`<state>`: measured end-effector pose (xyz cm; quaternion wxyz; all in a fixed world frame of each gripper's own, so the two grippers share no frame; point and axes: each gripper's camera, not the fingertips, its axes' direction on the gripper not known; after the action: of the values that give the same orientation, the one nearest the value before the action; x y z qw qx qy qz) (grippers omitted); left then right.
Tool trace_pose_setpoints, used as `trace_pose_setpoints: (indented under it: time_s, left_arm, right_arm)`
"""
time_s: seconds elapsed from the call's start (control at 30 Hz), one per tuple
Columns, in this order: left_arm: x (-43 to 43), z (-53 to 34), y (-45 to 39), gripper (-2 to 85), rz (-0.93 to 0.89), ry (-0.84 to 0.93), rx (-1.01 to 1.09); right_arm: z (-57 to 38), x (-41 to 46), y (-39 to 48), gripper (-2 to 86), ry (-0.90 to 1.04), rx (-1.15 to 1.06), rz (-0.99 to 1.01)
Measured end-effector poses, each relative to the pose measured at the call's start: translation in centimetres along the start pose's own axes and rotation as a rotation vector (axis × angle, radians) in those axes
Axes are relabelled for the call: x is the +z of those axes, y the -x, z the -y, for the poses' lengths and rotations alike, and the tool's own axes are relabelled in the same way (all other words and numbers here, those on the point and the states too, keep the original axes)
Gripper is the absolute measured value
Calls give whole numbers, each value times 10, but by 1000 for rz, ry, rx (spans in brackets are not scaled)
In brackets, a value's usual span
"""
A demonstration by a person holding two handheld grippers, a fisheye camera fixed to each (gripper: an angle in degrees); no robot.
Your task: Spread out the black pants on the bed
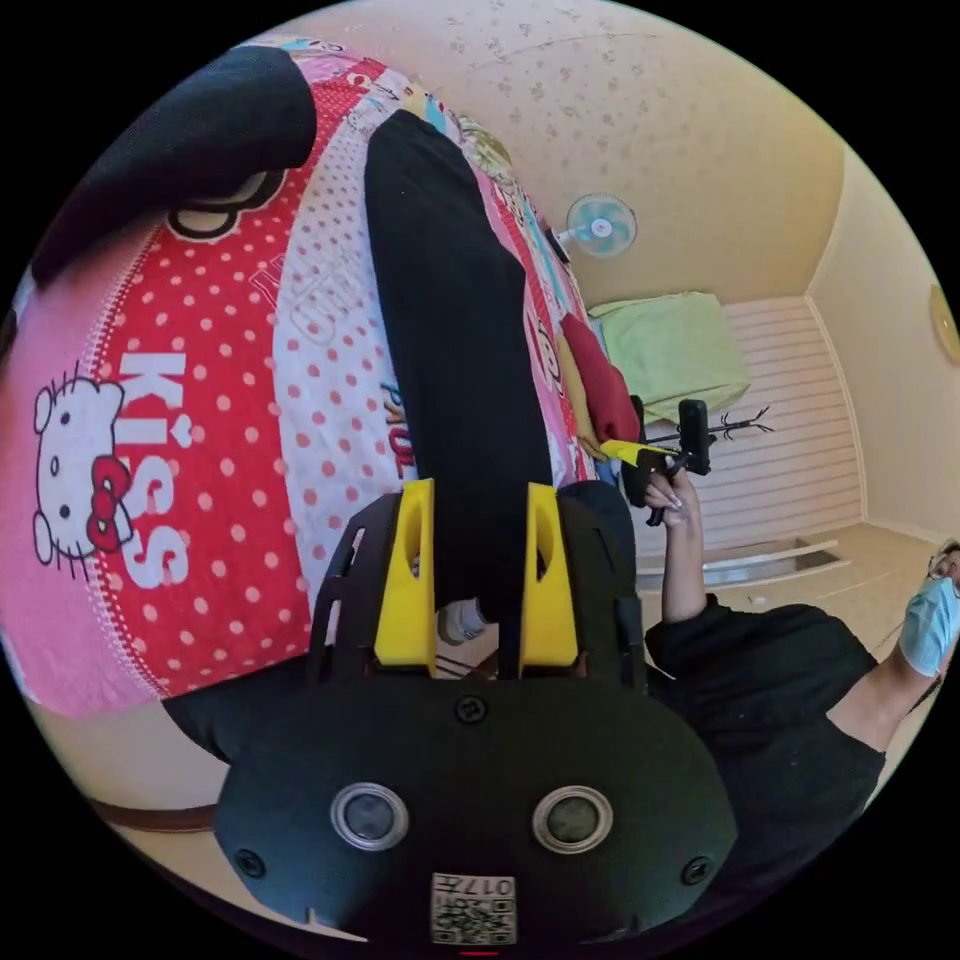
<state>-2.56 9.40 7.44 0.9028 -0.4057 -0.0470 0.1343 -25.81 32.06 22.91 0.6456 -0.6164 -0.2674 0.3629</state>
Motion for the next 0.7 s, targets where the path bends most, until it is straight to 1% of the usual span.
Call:
trace_pose_setpoints:
  time_s: [0.07,0.13,0.17,0.27,0.33,0.43,0.57,0.63,0.7]
  left_arm:
    - [2,35,18,164,0,-49,-37]
    - [10,61,25,165,-14,-30,-22]
    - [18,75,30,159,-36,4,-27]
    - [33,99,38,132,-86,12,-27]
    - [46,110,41,124,-129,33,-31]
    - [69,127,44,98,-213,61,-34]
    - [89,135,38,50,-316,101,-55]
    - [83,129,28,36,-367,65,-46]
    - [69,119,9,24,-446,39,-6]
  right_arm:
    - [21,-11,-39,111,-31,68,29]
    - [42,-18,-88,133,-64,132,64]
    - [46,-19,-99,135,-67,147,67]
    - [60,-12,-138,147,-52,178,125]
    - [70,-5,-158,149,-57,175,211]
    - [92,3,-177,143,-66,171,329]
    - [119,7,-181,107,-12,166,333]
    - [118,-9,-168,63,-46,107,403]
    - [108,-33,-151,42,-107,52,479]
